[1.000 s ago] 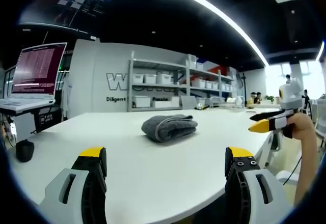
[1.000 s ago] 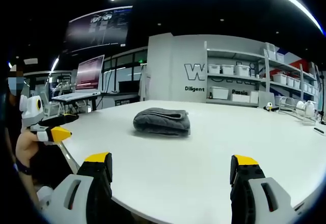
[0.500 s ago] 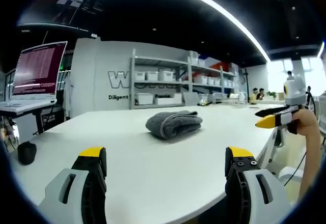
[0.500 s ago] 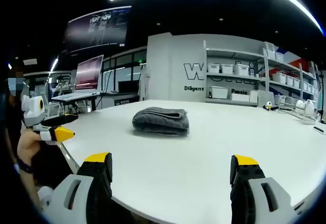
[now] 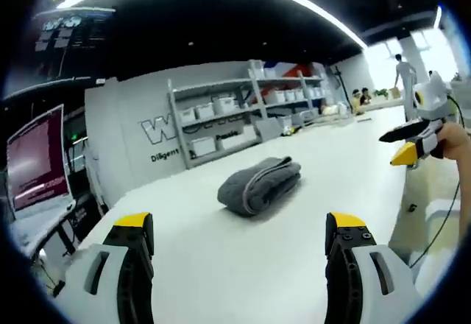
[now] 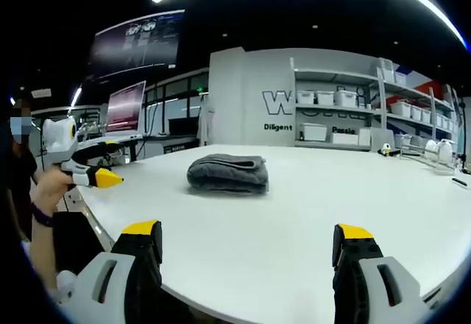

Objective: Open the folded towel by lifting each exposed corner and separating the folded layers until the towel lies flat within the target outline without major curled edges

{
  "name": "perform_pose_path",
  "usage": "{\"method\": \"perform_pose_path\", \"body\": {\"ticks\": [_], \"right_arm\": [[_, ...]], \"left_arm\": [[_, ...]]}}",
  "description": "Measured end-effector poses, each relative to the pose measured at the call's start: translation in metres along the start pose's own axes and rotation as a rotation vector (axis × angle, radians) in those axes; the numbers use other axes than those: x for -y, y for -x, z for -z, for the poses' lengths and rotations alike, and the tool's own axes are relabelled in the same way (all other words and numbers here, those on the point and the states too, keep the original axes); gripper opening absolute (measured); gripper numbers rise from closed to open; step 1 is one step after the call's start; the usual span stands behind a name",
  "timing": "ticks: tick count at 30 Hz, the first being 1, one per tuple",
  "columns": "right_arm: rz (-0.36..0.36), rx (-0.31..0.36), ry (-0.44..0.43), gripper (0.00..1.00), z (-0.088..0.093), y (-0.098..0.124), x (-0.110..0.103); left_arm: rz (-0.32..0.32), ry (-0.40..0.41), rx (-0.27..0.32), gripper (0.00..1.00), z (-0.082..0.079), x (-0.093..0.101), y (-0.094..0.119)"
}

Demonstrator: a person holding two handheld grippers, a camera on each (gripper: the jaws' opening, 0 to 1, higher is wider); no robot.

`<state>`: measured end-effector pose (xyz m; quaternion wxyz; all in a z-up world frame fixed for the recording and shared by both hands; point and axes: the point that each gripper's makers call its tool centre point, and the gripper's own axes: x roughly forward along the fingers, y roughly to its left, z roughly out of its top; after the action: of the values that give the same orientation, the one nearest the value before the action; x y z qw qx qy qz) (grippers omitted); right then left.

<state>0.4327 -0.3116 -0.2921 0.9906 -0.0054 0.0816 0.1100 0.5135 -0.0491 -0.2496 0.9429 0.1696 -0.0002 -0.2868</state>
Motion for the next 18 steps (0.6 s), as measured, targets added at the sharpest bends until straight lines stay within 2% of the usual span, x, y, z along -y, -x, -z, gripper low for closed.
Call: {"method": "perform_pose_path", "body": {"ticks": [7, 10, 15, 18], "right_arm": [[0.0, 0.005, -0.006, 0.98, 0.0, 0.0, 0.001], [-0.002, 0.004, -0.006, 0.98, 0.0, 0.0, 0.002], [0.005, 0.004, -0.01, 0.98, 0.0, -0.001, 0.005], [0.005, 0.005, -0.012, 0.98, 0.0, -0.001, 0.005]], "left_arm": [[0.026, -0.193, -0.035, 0.95, -0.023, -0.004, -0.027], [0.045, -0.227, -0.048, 0.95, -0.03, -0.002, -0.038], [0.057, -0.35, -0.071, 0.95, -0.041, -0.002, -0.054], [0.061, -0.374, -0.084, 0.95, -0.044, -0.003, -0.061]]}}
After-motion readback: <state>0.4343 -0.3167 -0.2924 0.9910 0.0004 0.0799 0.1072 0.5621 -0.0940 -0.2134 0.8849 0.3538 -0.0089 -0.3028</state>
